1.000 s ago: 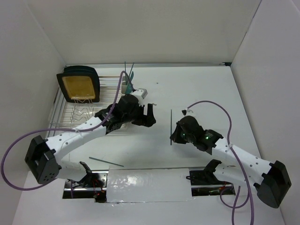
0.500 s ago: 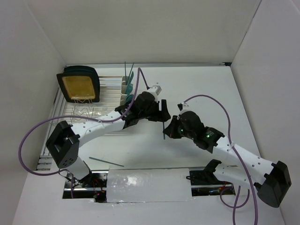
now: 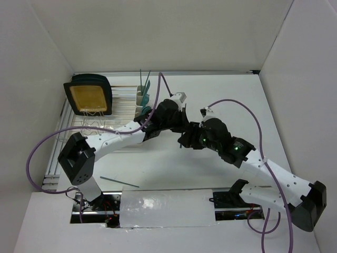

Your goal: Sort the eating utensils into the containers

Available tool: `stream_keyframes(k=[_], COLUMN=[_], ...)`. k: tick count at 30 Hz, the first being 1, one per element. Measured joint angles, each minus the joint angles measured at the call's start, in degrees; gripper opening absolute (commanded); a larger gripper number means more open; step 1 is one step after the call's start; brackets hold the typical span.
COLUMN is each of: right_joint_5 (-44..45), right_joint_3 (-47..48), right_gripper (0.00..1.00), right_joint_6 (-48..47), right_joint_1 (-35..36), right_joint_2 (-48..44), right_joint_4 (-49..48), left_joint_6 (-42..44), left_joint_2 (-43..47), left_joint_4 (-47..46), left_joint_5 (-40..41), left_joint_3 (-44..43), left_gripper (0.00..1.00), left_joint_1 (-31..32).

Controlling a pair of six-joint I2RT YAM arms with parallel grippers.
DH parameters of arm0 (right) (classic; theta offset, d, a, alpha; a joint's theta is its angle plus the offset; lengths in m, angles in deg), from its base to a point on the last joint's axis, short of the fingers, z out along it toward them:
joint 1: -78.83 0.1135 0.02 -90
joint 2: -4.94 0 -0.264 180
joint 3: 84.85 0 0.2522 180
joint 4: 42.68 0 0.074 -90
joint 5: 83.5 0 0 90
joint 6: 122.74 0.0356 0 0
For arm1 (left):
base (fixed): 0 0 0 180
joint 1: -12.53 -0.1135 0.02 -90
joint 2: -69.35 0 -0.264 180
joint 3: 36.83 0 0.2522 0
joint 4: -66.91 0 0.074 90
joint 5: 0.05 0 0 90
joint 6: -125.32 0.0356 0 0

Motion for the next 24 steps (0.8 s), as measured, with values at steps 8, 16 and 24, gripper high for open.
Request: stream_keyframes(k=[8, 16, 24], right_joint_5=[4.3, 11.8, 13.5], right_joint_3=[12.2, 7.4, 4.8], right_gripper=[1.00, 1.00, 1.00], right_joint_6=[0.5, 2.0, 2.7], right_joint_1=[0.0, 0.0, 0.0], right_joint_2=[-1.9, -7.4, 2.4], right_joint_4=[9.7, 11.0, 10.2], left_joint_6=[6.4, 16.7, 18.4], left_joint_2=[0.4, 5.6, 5.4], left_joint_4=[-4.0, -14.5, -37.0], left_joint_5=[-7.1, -22.0, -38.2], left_joint_3=[-4.5, -10.6, -8.6], left_gripper=[0.00, 0.00, 0.00], left_joint_1=[-10.3, -30.7, -46.0])
